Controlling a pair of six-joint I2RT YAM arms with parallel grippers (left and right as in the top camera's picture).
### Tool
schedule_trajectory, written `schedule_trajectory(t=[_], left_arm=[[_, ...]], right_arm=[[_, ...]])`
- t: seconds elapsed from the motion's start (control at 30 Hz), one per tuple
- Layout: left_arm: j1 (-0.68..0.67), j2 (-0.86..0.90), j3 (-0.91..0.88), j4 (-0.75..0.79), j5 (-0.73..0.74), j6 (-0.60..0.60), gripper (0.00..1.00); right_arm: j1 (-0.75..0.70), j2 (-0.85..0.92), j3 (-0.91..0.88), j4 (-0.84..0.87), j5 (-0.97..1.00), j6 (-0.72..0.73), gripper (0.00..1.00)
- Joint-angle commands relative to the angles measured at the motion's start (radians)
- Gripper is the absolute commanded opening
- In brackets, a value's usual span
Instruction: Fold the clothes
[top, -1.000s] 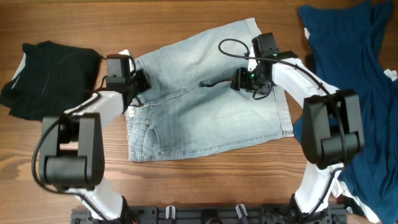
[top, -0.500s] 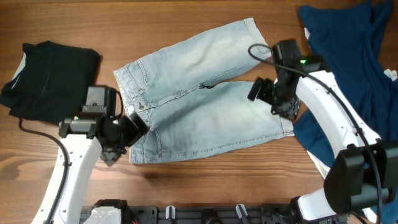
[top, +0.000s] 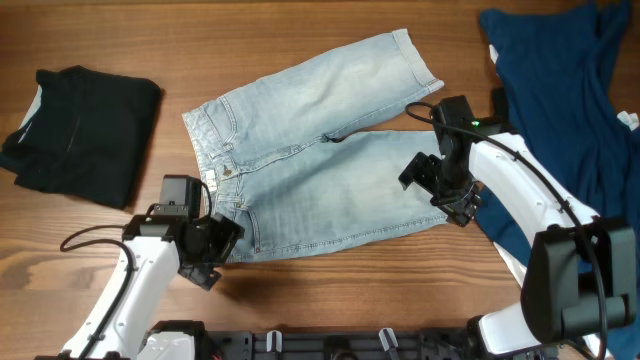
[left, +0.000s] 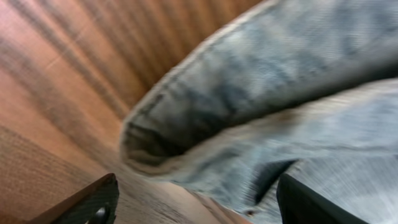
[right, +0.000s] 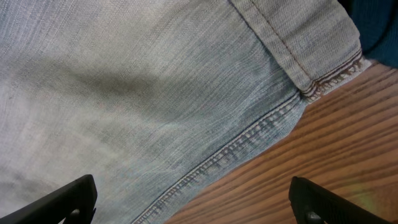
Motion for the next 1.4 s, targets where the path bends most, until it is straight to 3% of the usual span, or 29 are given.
schedule_trajectory(t=[0.0, 0.1, 0.13, 0.3, 0.47, 0.53, 0.6, 0.67, 0.77, 1.1, 1.2, 1.23, 1.33, 1.37], left_arm=[[-0.002, -0.002, -0.027, 0.018, -0.023, -0.057, 0.76], [-0.002, -0.002, -0.027, 0.03, -0.042, -0.1, 0.41], [-0.002, -0.002, -0.027, 0.034, -0.046, -0.103, 0.4], [-0.002, 0.014, -0.027, 0.078, -0.068, -0.104, 0.41], [0.002, 0.026, -0.027, 0.061, -0.067, -0.103, 0.54], [0.029, 0.026, -0.027, 0.039, -0.06, -0.08, 0.52], [0.074, 0.027, -0.027, -0.001, -0.125, 0.057, 0.5], [0.097, 0.027, -0.027, -0.036, -0.142, 0.063, 0.48], [0.098, 0.027, -0.027, -0.018, -0.155, 0.063, 0.38], [0.096, 0.027, -0.122, 0.123, -0.103, 0.114, 0.52], [0.096, 0.027, -0.122, 0.123, -0.04, 0.115, 0.52], [0.096, 0.027, -0.122, 0.124, -0.041, 0.116, 0.46], [0.096, 0.027, -0.122, 0.128, -0.04, 0.115, 0.04], [0.096, 0.027, -0.122, 0.127, -0.04, 0.116, 0.04]], right_arm=[[-0.006, -0.001, -0.01, 0.002, -0.012, 0.018, 1.0], [-0.006, -0.001, -0.01, -0.004, -0.05, 0.011, 1.0], [-0.006, -0.001, -0.01, -0.008, -0.055, 0.011, 1.0], [-0.006, -0.002, -0.01, -0.029, -0.055, 0.012, 1.0], [-0.006, -0.019, -0.01, -0.045, -0.055, 0.011, 1.0], [-0.006, -0.03, -0.01, -0.053, -0.055, 0.008, 1.0], [-0.006, -0.035, -0.01, -0.055, -0.055, 0.008, 1.0], [-0.006, -0.035, -0.01, -0.053, -0.055, 0.008, 1.0], [-0.006, -0.035, -0.01, -0.051, -0.055, 0.01, 1.0], [-0.006, -0.035, -0.01, -0.055, -0.02, 0.063, 1.0], [-0.006, -0.035, -0.01, -0.053, -0.02, 0.063, 1.0], [-0.006, -0.035, -0.01, -0.05, -0.021, 0.061, 1.0], [-0.006, -0.035, -0.01, -0.065, -0.014, 0.063, 1.0], [-0.006, -0.035, -0.01, -0.077, 0.003, 0.091, 1.0]])
